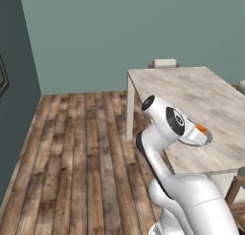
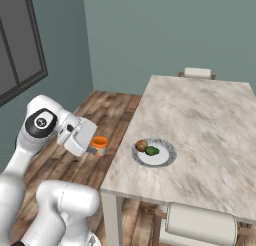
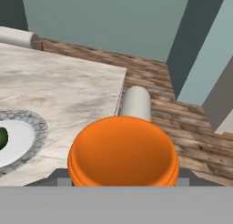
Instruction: Pick the avocado and bread from the counter and place them on the plate. Then pick the jam from the cabinet and place it next to the plate. Lastly close the cabinet door.
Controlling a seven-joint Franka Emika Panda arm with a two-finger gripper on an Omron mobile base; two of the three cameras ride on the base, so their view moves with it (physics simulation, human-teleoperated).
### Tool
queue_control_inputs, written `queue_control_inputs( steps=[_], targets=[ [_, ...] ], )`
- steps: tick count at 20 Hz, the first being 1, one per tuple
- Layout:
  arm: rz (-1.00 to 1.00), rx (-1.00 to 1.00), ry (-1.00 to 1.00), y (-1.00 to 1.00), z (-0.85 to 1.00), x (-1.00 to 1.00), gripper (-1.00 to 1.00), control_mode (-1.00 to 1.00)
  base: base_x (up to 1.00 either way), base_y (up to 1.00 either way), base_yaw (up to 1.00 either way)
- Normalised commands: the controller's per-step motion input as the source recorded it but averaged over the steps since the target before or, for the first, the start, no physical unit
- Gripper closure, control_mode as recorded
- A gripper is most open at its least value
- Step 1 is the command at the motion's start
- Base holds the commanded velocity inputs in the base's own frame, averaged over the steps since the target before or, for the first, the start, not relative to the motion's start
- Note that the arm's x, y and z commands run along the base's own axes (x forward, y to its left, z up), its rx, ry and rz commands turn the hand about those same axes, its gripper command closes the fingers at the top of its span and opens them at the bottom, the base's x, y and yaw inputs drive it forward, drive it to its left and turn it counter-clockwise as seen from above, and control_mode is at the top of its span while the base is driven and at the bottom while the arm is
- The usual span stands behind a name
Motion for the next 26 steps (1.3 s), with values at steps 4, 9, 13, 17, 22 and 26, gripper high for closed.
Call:
queue_control_inputs(
  steps=[4, 9, 13, 17, 22, 26],
  targets=[
    [0.00, 0.00, 0.00, 0.00, -0.17, 0.37, 1.00, -1.00, 0.00, 0.00, 0.00],
    [0.00, 0.04, 0.00, 0.00, -0.28, 0.30, 1.00, -1.00, 0.00, 0.00, 0.00],
    [0.00, 0.07, 0.00, 0.00, -0.32, 0.18, 1.00, -1.00, 0.00, 0.00, 0.00],
    [0.00, 0.05, 0.00, 0.00, -0.33, 0.13, 1.00, -1.00, 0.00, 0.00, 0.00],
    [0.00, 0.03, -0.05, 0.00, -0.36, 0.02, 1.00, -1.00, 0.00, 0.00, 0.00],
    [0.00, 0.00, -0.10, 0.00, -0.36, 0.00, 1.00, -1.00, 0.00, 0.00, 0.00]
  ],
)
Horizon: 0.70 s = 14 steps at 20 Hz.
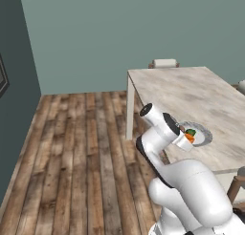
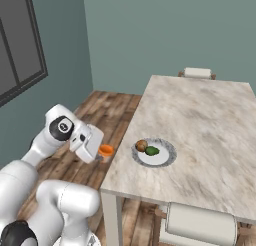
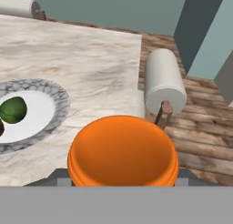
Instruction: Pick the avocado and bread from the counter and place them on the plate. Then pick the jam from the cabinet and place it next to the plate. Lastly close the cabinet door.
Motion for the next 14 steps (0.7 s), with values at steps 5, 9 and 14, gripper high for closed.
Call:
queue_control_inputs(
  steps=[5, 9, 14],
  targets=[
    [0.00, 0.00, -0.07, 0.00, -0.25, 0.04, 1.00, -1.00, 0.00, 0.00, 0.00],
    [0.00, 0.01, 0.00, -0.12, -0.14, 0.09, 1.00, -1.00, 0.00, 0.00, 0.00],
    [0.00, 0.03, 0.00, -0.21, -0.02, 0.09, 1.00, -1.00, 0.00, 0.00, 0.00]
  ],
)
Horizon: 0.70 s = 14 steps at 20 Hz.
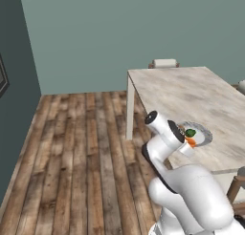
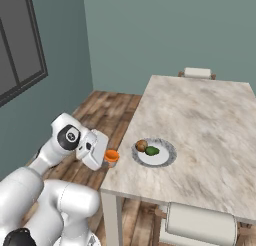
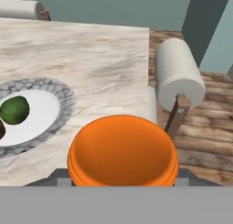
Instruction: Pick the avocado and bread from the counter and place them on the plate. Then pick the jam from the cabinet and place it next to the plate. Lastly close the cabinet door.
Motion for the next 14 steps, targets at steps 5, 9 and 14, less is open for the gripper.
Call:
queue_control_inputs(
  steps=[5, 9, 14],
  targets=[
    [0.01, 0.01, 0.00, -0.16, -0.01, 0.09, 1.00, -1.00, 0.00, 0.00, 0.00],
    [0.02, 0.00, 0.00, 0.00, -0.12, 0.26, 1.00, -1.00, 0.00, 0.00, 0.00],
    [0.02, 0.00, 0.00, 0.00, -0.12, 0.22, 1.00, -1.00, 0.00, 0.00, 0.00]
  ],
)
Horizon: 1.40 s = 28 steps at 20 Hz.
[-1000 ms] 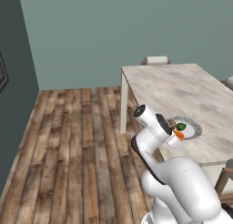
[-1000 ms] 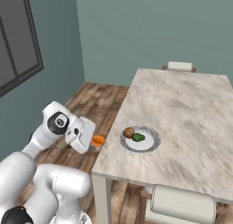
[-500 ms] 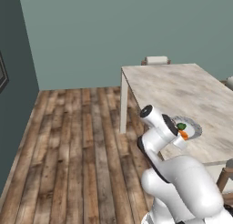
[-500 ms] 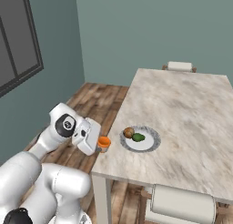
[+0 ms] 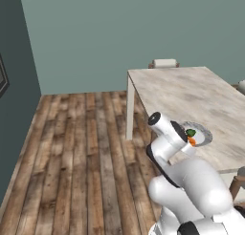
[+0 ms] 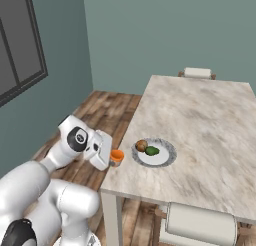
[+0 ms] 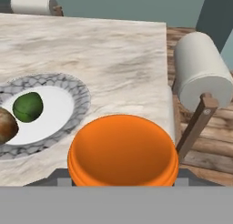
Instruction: Pick the avocado and bread from the counter and place them on the plate. Then pick the jam from the cabinet and place it next to the plate. Lastly close the cabinet door.
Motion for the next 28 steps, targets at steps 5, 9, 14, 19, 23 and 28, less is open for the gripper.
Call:
queue_control_inputs(
  steps=[5, 9, 14, 19, 23, 28],
  targets=[
    [0.03, 0.00, 0.00, 0.00, -0.17, 0.21, 1.00, -1.00, 0.00, 0.00, 0.00],
    [0.04, 0.00, 0.00, 0.00, -0.16, 0.18, 1.00, -1.00, 0.00, 0.00, 0.00],
    [0.04, 0.00, 0.00, 0.00, -0.23, 0.07, 1.00, -1.00, 0.00, 0.00, 0.00],
    [0.02, 0.00, 0.00, 0.00, -0.18, 0.02, 1.00, -1.00, 0.00, 0.00, 0.00],
    [0.01, 0.00, -0.02, 0.00, -0.09, 0.00, 1.00, -1.00, 0.00, 0.00, 0.00],
    [0.00, 0.00, -0.05, 0.00, -0.11, 0.00, 1.00, -1.00, 0.00, 0.00, 0.00]
  ],
)
